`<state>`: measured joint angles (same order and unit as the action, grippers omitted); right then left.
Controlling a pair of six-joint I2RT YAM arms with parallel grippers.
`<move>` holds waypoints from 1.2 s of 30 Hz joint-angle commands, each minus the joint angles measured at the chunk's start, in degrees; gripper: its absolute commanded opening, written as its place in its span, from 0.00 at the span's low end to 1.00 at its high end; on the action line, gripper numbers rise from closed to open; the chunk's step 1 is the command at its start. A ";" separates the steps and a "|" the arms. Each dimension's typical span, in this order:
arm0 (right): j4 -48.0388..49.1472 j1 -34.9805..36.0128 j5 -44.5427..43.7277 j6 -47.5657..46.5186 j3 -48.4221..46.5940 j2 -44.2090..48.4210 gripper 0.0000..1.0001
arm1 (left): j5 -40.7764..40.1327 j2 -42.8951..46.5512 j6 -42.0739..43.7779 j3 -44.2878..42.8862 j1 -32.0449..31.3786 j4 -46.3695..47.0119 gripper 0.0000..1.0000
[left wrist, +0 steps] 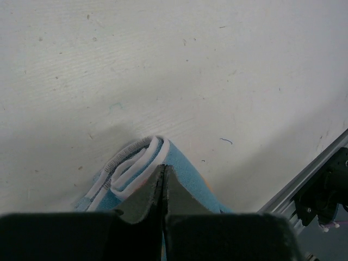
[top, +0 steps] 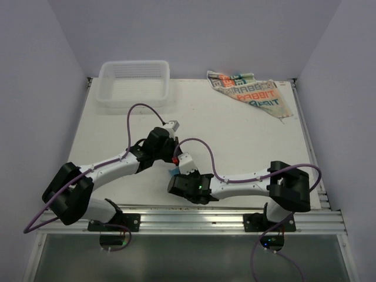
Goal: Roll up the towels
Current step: Roll the towel
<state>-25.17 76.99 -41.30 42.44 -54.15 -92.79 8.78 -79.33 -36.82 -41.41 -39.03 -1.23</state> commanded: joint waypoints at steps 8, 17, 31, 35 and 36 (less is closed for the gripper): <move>-18.15 5.45 -14.86 -1.13 -13.08 -12.75 0.12 | 0.28 5.32 0.26 -0.25 0.26 -0.44 0.01; -23.35 8.97 -15.75 -1.04 -20.99 -23.21 0.15 | 3.18 6.29 -0.62 2.81 -0.35 3.86 0.00; -21.51 9.58 -13.55 -3.06 -22.32 -26.74 0.20 | 3.71 3.22 -2.21 9.06 -5.18 9.67 0.00; -18.35 9.49 -12.85 -3.76 -20.65 -24.99 0.21 | 1.60 1.20 -1.77 10.82 -5.18 9.58 0.00; -17.47 9.49 -12.23 -3.76 -19.51 -24.37 0.21 | 1.33 0.67 -1.85 11.08 -5.18 9.67 0.00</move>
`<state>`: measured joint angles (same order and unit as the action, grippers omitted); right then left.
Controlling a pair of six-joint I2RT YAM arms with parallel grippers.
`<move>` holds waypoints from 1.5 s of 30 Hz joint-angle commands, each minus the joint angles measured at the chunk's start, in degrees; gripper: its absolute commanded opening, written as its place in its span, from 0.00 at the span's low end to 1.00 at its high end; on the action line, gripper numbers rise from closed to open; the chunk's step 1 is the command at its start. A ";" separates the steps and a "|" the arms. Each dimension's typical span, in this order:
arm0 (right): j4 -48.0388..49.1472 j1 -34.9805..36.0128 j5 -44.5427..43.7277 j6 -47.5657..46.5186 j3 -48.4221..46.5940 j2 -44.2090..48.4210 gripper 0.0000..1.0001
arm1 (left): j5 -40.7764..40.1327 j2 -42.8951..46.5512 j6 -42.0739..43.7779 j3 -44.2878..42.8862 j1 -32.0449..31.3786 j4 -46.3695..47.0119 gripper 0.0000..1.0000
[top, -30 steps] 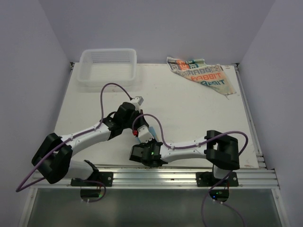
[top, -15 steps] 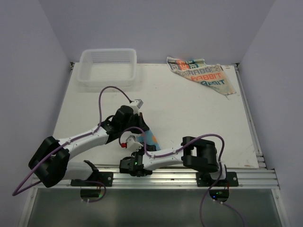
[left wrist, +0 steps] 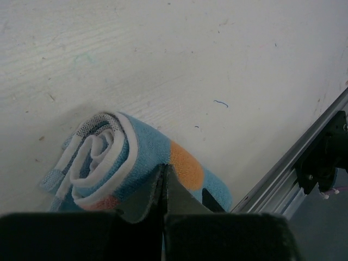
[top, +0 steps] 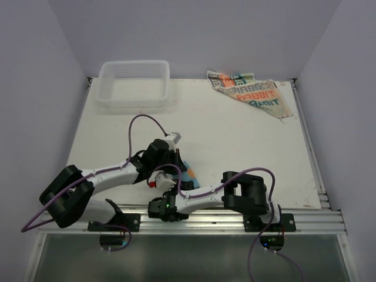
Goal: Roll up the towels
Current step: Roll the towel
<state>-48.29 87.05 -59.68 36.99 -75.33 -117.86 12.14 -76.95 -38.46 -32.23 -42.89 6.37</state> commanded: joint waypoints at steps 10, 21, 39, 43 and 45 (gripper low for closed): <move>13.21 -0.65 8.17 2.73 6.59 6.67 0.38 | -4.50 -6.02 -1.71 5.86 -1.31 4.17 0.00; 17.00 -0.56 7.56 4.31 10.64 15.98 0.51 | -6.08 -7.34 -1.53 6.04 -1.31 4.18 0.00; 38.30 -10.12 24.31 10.73 31.45 39.01 0.54 | -6.61 -8.04 -2.15 6.21 -1.31 3.74 0.00; 46.95 -17.94 33.30 12.05 40.08 45.70 0.55 | -6.69 -7.87 -2.24 6.21 -1.31 3.65 0.00; 47.94 -19.71 36.64 12.22 42.45 48.25 0.55 | -6.78 -8.04 -2.24 6.39 -1.31 3.65 0.00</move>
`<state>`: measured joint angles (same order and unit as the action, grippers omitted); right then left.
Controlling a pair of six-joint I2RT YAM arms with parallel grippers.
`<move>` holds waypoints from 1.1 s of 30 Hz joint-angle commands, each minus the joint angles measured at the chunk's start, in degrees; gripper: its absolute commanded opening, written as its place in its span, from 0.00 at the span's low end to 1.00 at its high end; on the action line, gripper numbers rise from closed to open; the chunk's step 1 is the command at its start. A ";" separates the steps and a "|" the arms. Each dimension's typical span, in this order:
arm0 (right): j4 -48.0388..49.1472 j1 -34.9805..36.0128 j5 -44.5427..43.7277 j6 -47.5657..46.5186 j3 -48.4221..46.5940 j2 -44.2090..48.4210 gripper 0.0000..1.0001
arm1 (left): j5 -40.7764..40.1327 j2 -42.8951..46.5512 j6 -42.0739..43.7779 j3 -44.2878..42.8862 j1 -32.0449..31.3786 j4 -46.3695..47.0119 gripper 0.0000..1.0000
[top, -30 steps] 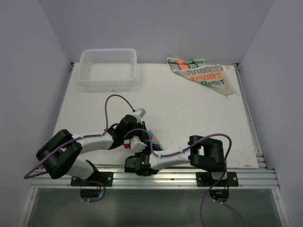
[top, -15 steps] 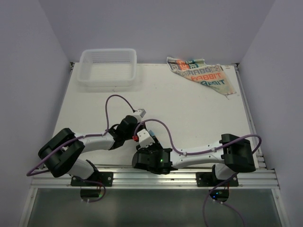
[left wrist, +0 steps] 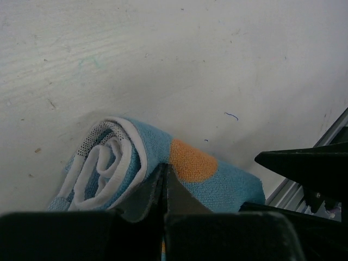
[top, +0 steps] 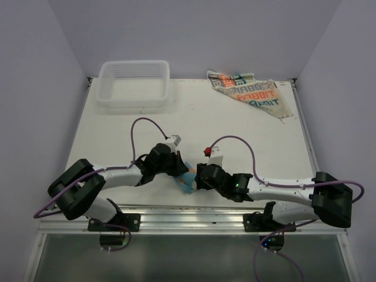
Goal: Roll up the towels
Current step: Roll the towel
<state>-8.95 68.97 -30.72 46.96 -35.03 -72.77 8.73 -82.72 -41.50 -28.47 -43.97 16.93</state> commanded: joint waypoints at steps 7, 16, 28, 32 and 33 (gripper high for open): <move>17.47 -6.48 16.30 6.83 8.83 4.74 0.56 | -2.49 -2.89 0.27 2.89 -0.24 -5.94 0.00; 17.74 -8.32 17.09 7.89 11.12 7.47 0.56 | -2.49 -2.98 0.19 2.63 -0.24 -5.94 0.00; 10.80 -11.48 16.39 6.91 9.89 11.78 0.57 | -2.49 -3.33 0.10 2.72 -0.24 -5.59 0.00; 12.81 -11.84 19.37 6.65 9.80 8.97 0.57 | -2.67 -3.07 -0.08 2.98 -0.24 -5.77 0.00; 13.69 -11.84 20.60 6.48 9.71 8.27 0.57 | -2.67 -2.98 -0.08 2.98 -0.24 -5.68 0.00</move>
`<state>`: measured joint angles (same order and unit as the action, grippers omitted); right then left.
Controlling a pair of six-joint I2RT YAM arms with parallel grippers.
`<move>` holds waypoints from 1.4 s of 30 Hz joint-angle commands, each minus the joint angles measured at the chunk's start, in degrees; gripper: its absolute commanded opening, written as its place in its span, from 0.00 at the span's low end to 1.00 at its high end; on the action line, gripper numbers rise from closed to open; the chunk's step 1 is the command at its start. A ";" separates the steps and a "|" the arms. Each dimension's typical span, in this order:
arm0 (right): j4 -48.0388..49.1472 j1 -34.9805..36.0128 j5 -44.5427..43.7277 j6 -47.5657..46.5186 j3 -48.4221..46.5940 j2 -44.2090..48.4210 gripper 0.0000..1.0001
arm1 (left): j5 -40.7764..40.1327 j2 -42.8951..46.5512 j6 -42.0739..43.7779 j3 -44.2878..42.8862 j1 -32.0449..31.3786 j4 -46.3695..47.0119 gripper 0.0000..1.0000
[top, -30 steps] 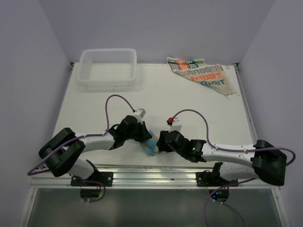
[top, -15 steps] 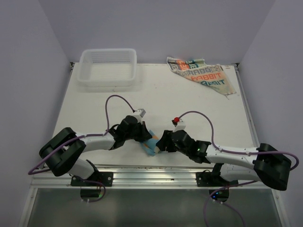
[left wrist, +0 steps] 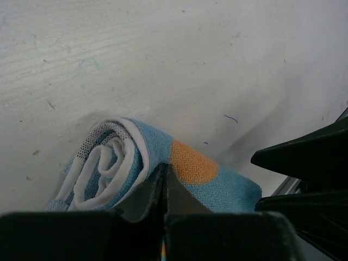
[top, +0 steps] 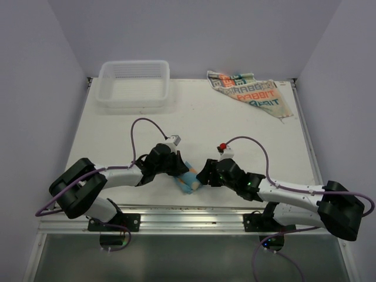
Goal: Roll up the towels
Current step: Roll the towel
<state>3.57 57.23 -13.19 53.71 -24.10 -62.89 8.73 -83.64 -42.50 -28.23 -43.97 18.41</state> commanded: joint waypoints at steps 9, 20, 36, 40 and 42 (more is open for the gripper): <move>9.25 0.60 11.08 -0.89 -0.25 -10.67 0.57 | -3.28 -2.15 0.32 3.00 -0.24 -7.16 0.00; 7.50 2.09 10.12 -1.86 -0.60 -14.19 0.39 | -8.47 0.49 -3.20 4.50 -0.24 -8.31 0.00; -16.14 21.34 -27.23 -9.77 -18.25 -21.74 0.21 | -11.28 7.34 -1.27 -4.64 0.72 -21.04 0.15; -19.30 23.80 -32.94 -9.50 -22.29 -25.16 0.20 | -12.16 10.24 -1.27 -6.48 1.07 -24.91 0.24; -21.14 25.11 -35.49 -10.29 -24.93 -27.53 0.20 | -12.60 11.12 -1.27 -6.75 1.25 -26.76 0.26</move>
<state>-11.51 80.75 -40.77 44.01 -45.12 -87.92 0.71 -74.32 -45.39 -33.10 -43.64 -1.87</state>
